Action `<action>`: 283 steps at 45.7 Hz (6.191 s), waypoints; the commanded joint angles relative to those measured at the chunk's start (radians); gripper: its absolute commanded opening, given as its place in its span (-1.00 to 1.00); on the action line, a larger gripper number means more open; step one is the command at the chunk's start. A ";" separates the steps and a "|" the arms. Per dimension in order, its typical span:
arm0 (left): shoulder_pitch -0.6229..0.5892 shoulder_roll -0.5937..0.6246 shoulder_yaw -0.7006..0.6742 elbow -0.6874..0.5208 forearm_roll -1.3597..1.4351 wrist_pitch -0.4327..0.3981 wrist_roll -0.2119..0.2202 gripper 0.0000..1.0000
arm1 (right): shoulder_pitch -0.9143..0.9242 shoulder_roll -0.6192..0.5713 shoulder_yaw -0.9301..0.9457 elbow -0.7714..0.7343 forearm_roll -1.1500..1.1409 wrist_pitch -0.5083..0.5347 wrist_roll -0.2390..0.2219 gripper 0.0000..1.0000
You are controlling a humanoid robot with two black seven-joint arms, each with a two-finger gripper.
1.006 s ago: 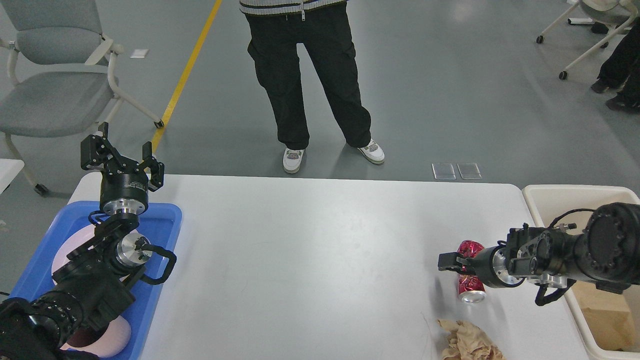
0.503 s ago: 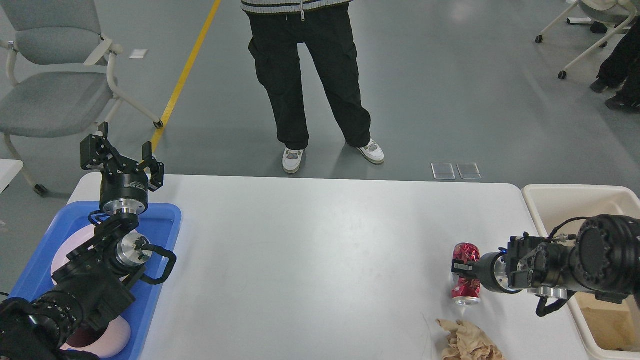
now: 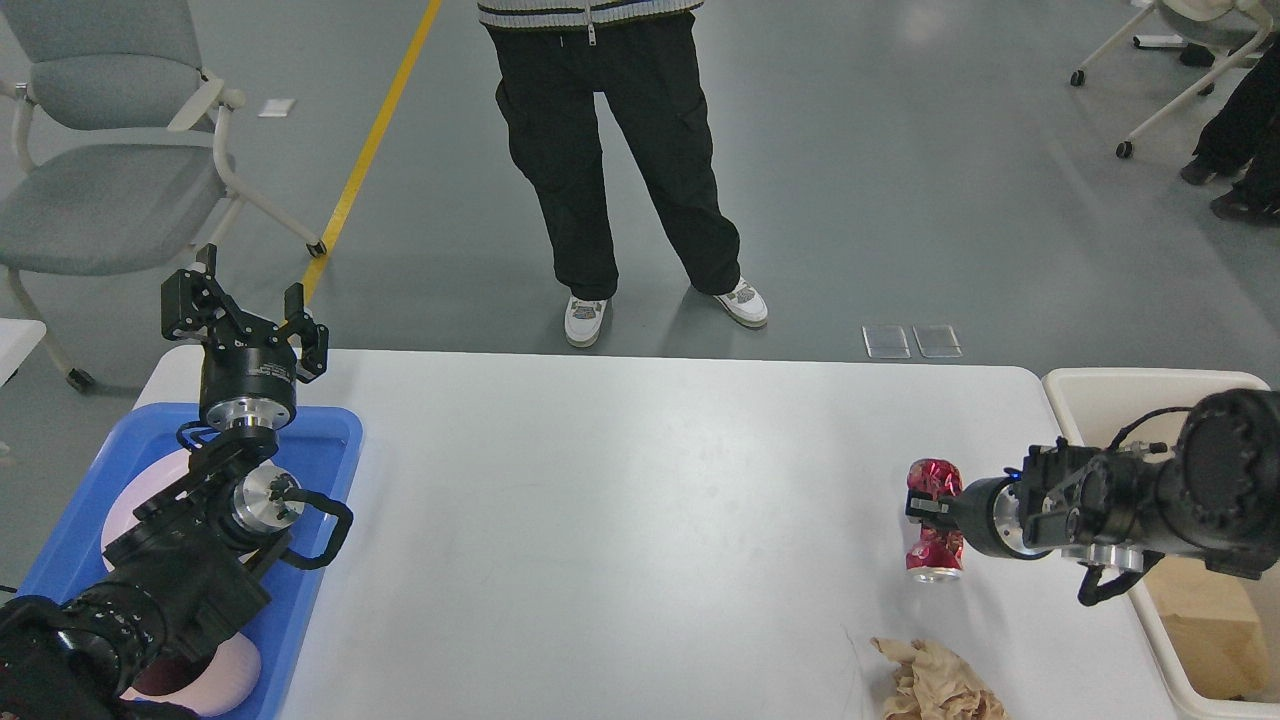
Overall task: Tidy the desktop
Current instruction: 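Lift the red can and drop it into the white bin, then move the right gripper down to the crumpled brown paper wrapper, then grasp the crumpled paper wrapper with the right gripper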
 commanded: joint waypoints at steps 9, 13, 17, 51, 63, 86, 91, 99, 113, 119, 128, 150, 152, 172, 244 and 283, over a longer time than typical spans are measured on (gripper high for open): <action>0.000 0.000 -0.001 0.000 0.000 0.000 0.000 0.93 | 0.596 -0.004 0.016 0.457 -0.001 0.101 -0.001 -1.00; 0.000 0.000 0.001 0.000 0.000 0.000 0.000 0.93 | 0.727 0.027 0.029 0.557 -0.001 0.150 0.001 -1.00; 0.000 0.000 -0.001 0.000 0.000 0.000 0.000 0.93 | 0.804 0.059 0.031 0.612 -0.001 0.175 -0.001 -1.00; 0.000 0.000 -0.001 0.000 0.000 0.000 0.000 0.93 | -0.546 -0.290 -0.113 -0.922 0.068 0.132 -0.017 -1.00; -0.002 0.000 -0.001 0.000 -0.002 0.000 0.000 0.93 | -0.684 -0.254 0.045 -1.043 0.126 0.089 -0.309 -1.00; -0.003 0.000 0.001 0.002 -0.002 0.000 -0.002 0.93 | -0.669 -0.195 0.137 -1.050 0.125 0.089 -0.309 1.00; -0.003 0.000 0.001 0.002 -0.002 0.000 -0.002 0.93 | -0.624 -0.165 0.137 -1.055 0.126 0.089 -0.309 1.00; -0.003 0.000 0.001 0.002 -0.002 0.000 -0.002 0.93 | -0.554 -0.113 0.137 -1.053 0.125 0.105 -0.315 1.00; -0.003 -0.002 0.001 0.002 -0.002 0.000 -0.002 0.93 | -0.273 -0.074 0.146 -0.807 0.119 0.112 -0.303 1.00; -0.003 -0.002 0.001 0.000 -0.002 0.000 -0.002 0.93 | 0.024 -0.161 0.146 -0.356 0.103 0.132 -0.298 1.00; -0.002 -0.002 0.001 0.000 -0.002 0.000 0.000 0.93 | 0.382 -0.220 0.155 0.302 -0.004 0.137 -0.278 1.00; 0.000 0.000 0.001 0.000 0.000 0.000 0.000 0.93 | 0.279 -0.359 0.075 0.709 -0.061 0.043 -0.209 1.00; 0.000 0.000 0.001 0.000 0.000 0.000 0.000 0.93 | 0.227 -0.367 0.077 0.703 -0.102 0.011 -0.205 1.00; 0.000 0.000 0.001 0.000 0.000 0.000 0.000 0.93 | -0.041 -0.330 0.193 0.577 -0.148 -0.210 -0.148 1.00; 0.000 -0.002 0.001 -0.002 0.000 0.000 0.000 0.93 | -0.127 -0.263 0.447 0.567 -0.003 -0.379 -0.087 1.00; 0.000 0.000 0.001 0.000 0.000 0.000 0.000 0.93 | -0.186 -0.163 0.486 0.510 0.053 -0.368 -0.082 -1.00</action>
